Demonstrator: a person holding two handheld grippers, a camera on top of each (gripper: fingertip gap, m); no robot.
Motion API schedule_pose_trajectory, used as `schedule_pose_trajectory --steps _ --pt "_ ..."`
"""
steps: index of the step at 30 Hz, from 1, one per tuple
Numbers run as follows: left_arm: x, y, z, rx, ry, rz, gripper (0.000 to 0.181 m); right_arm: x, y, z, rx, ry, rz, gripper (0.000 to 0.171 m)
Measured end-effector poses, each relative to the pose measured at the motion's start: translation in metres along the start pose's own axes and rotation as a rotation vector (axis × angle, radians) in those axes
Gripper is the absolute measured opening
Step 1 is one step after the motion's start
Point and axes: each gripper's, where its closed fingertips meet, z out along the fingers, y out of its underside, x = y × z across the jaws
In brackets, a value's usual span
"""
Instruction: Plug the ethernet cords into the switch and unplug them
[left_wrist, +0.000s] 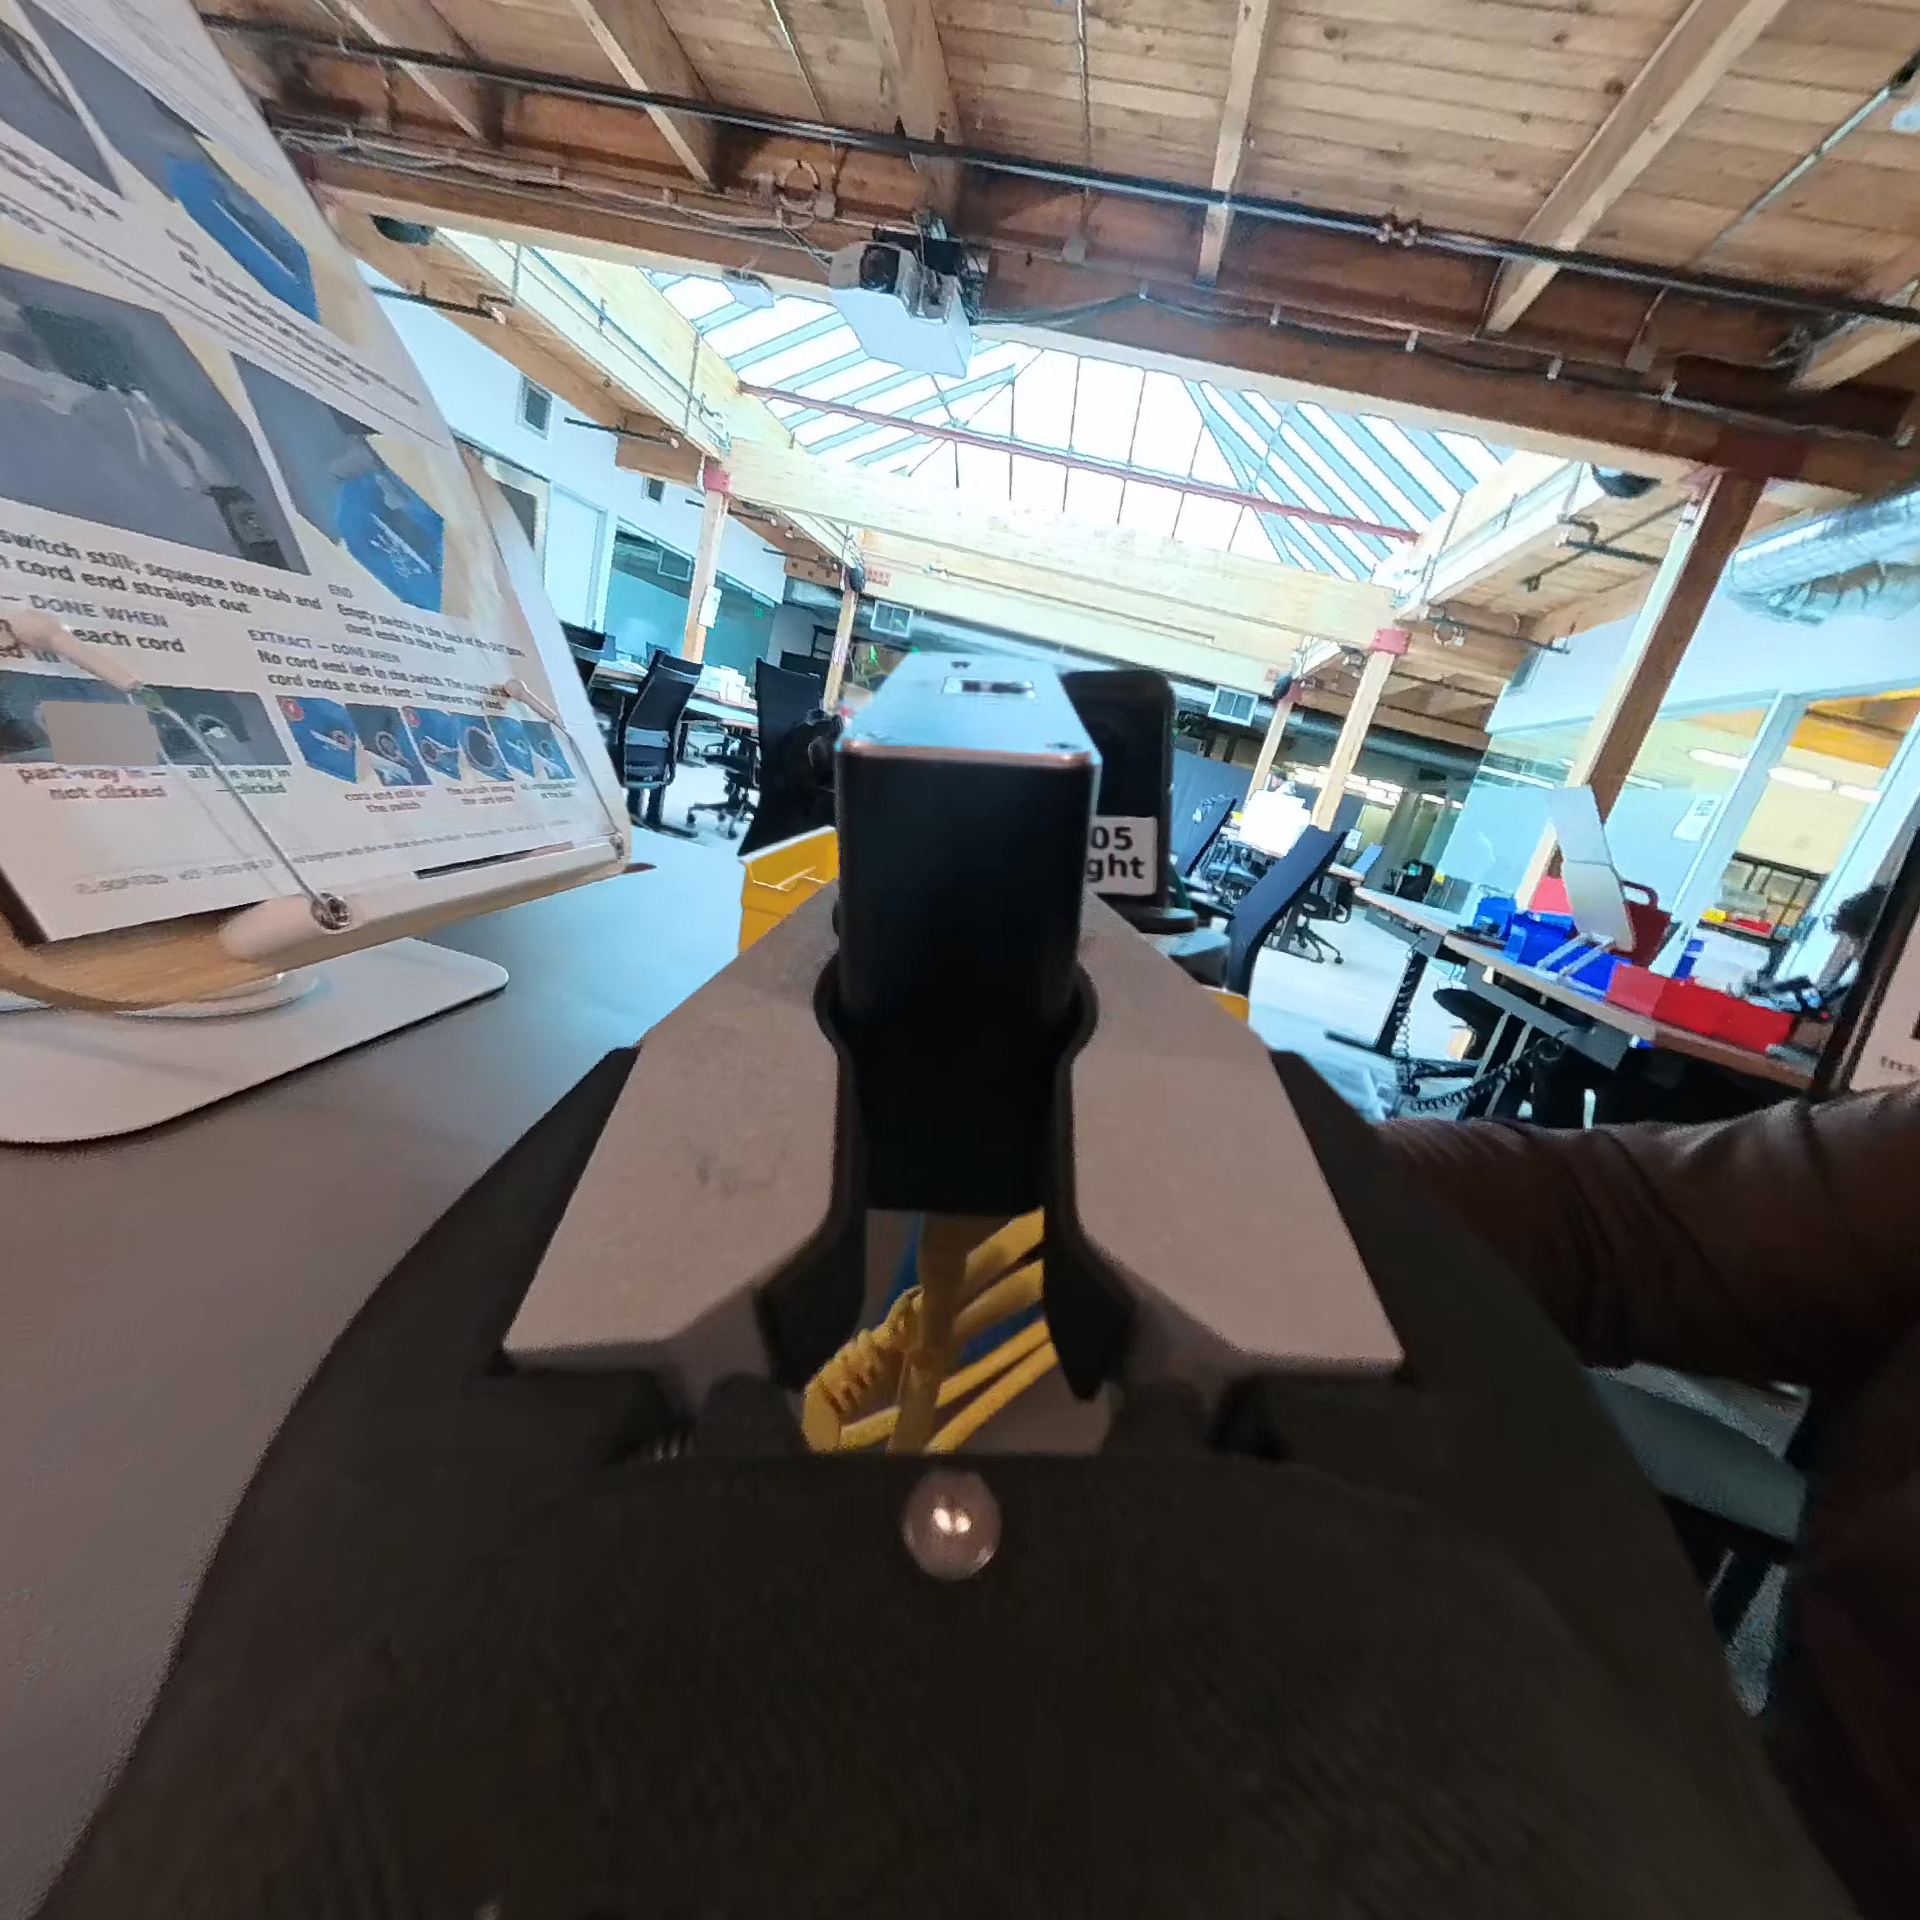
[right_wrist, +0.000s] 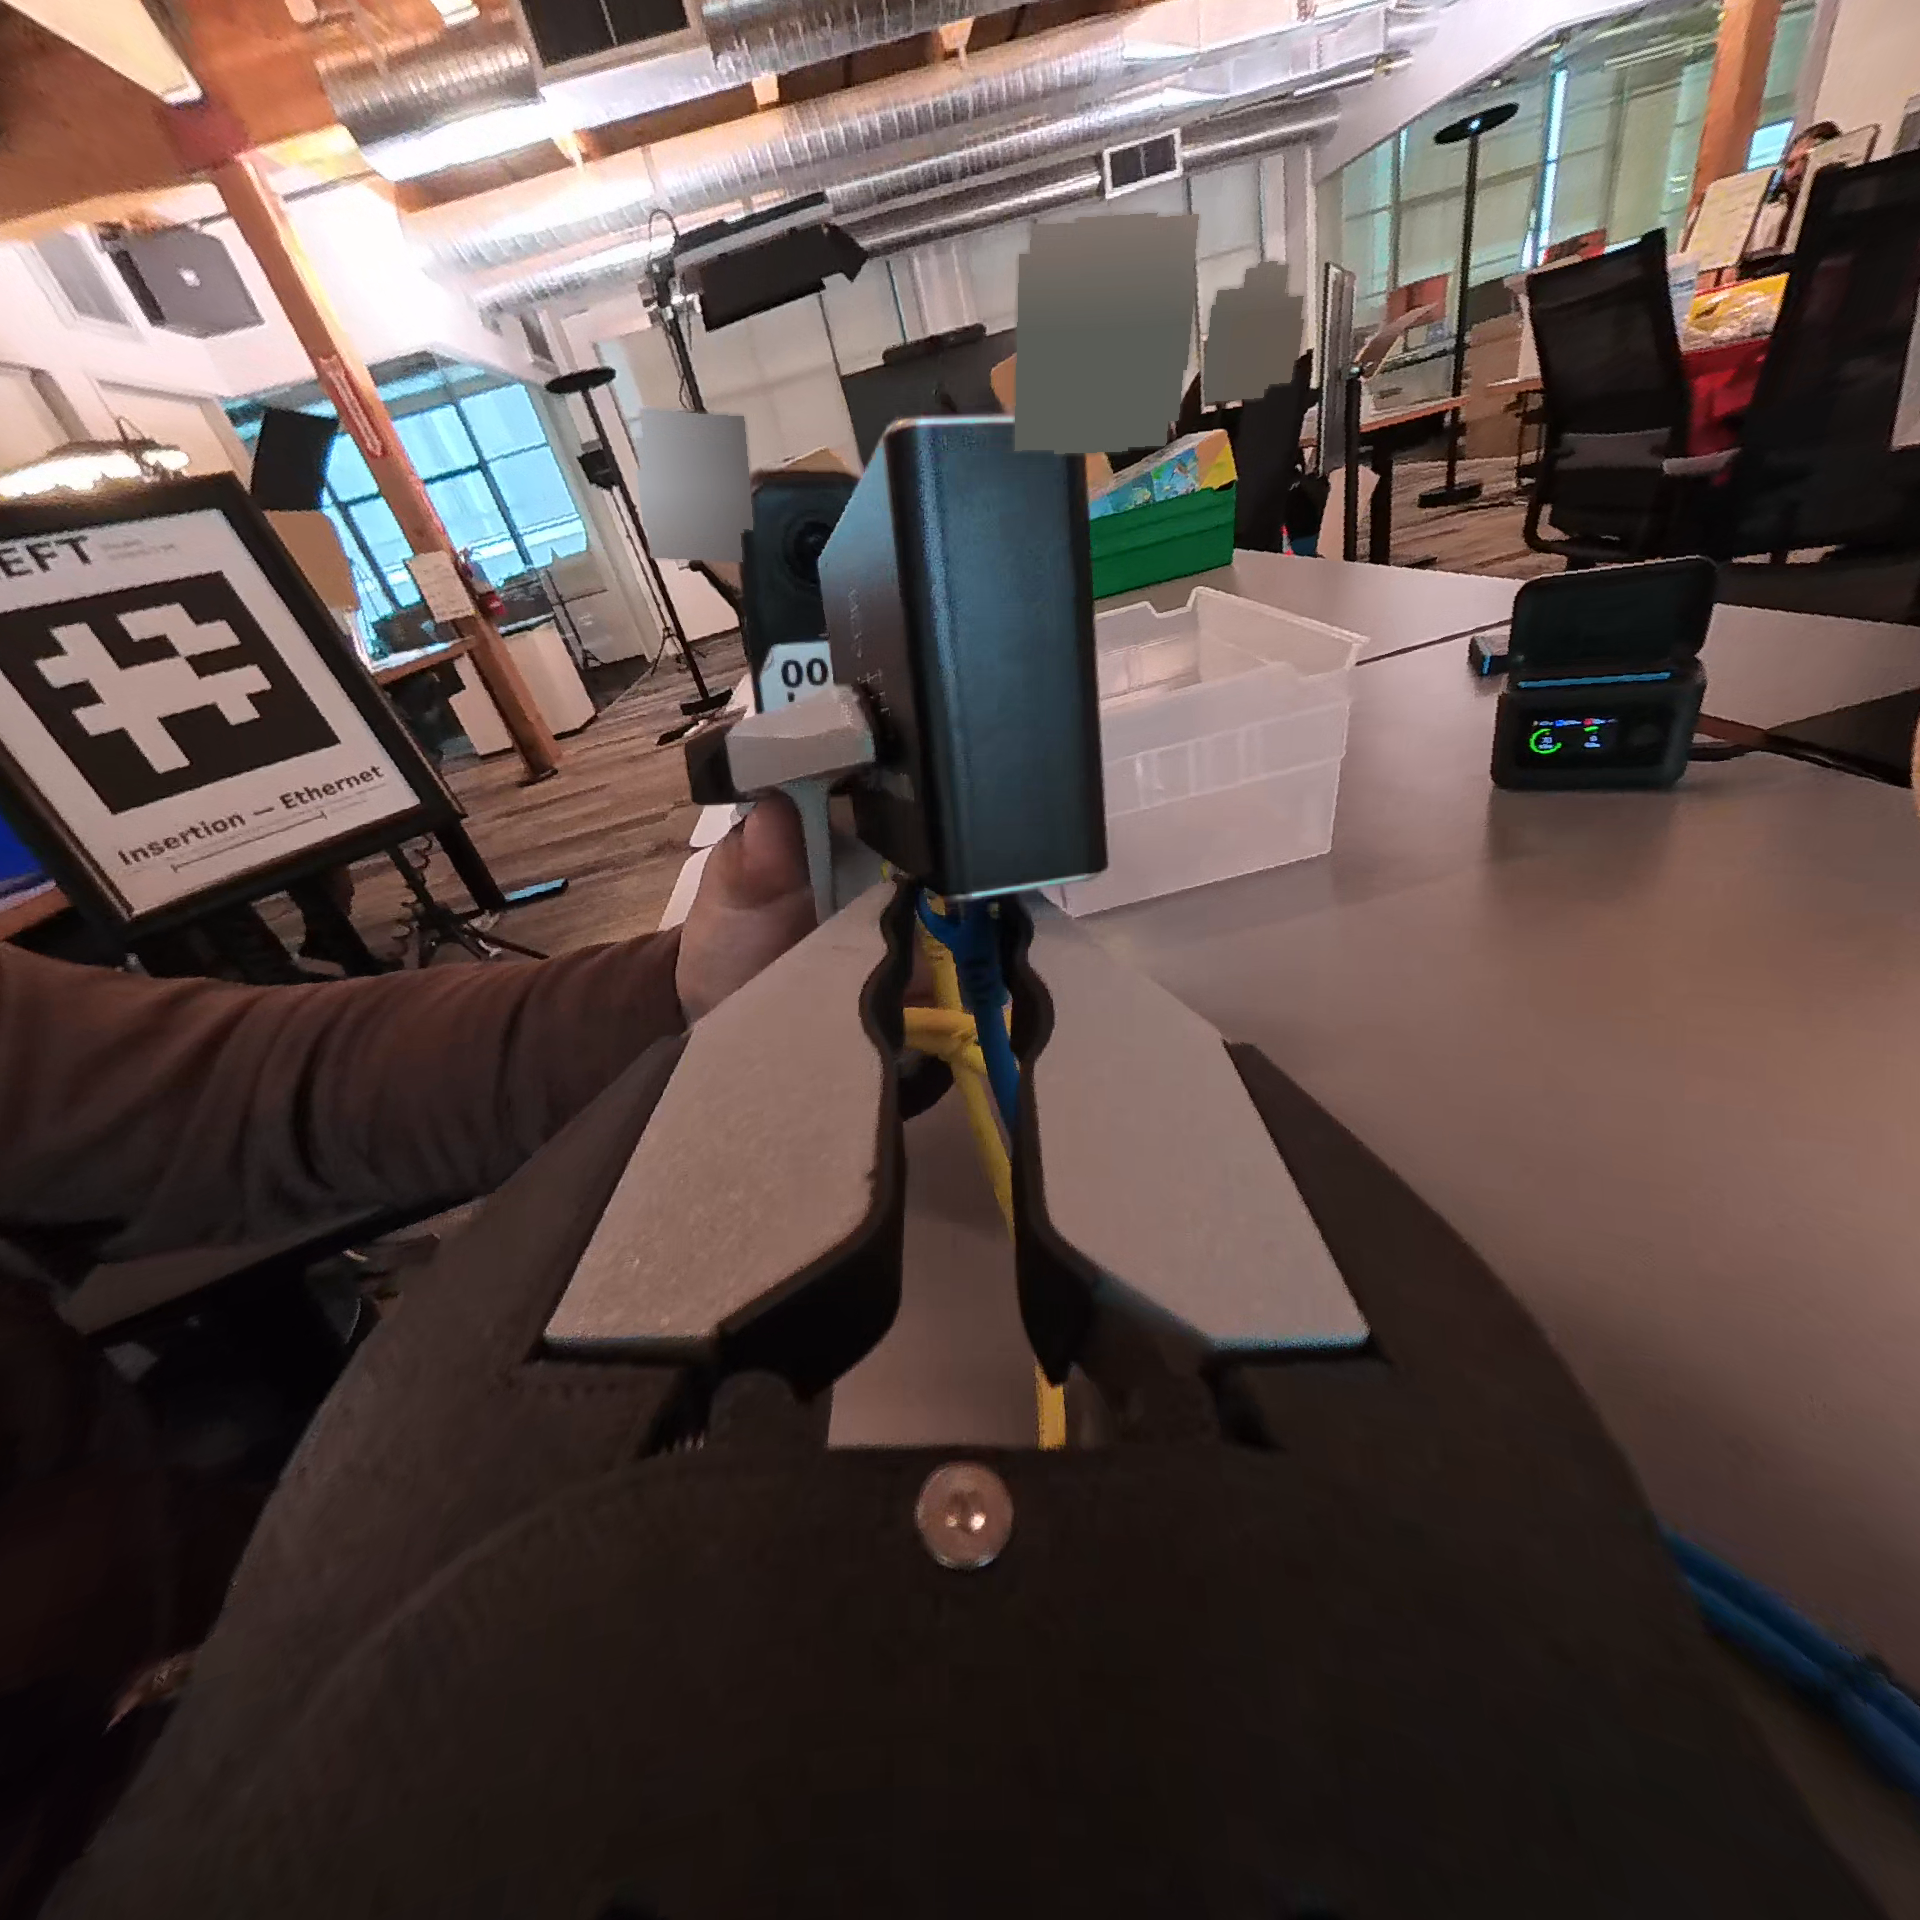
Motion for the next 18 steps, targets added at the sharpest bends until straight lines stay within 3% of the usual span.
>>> schedule_pose_trajectory --steps 9,18 --pt "-0.009 -0.01 -0.005 0.088 -0.042 -0.038 0.033 0.006 -0.009 0.008 0.074 -0.008 0.176 0.011" --pt "-0.023 0.01 -0.006 -0.093 -0.168 0.075 0.033 0.02 0.009 0.007 -0.223 0.124 0.017 0.01"
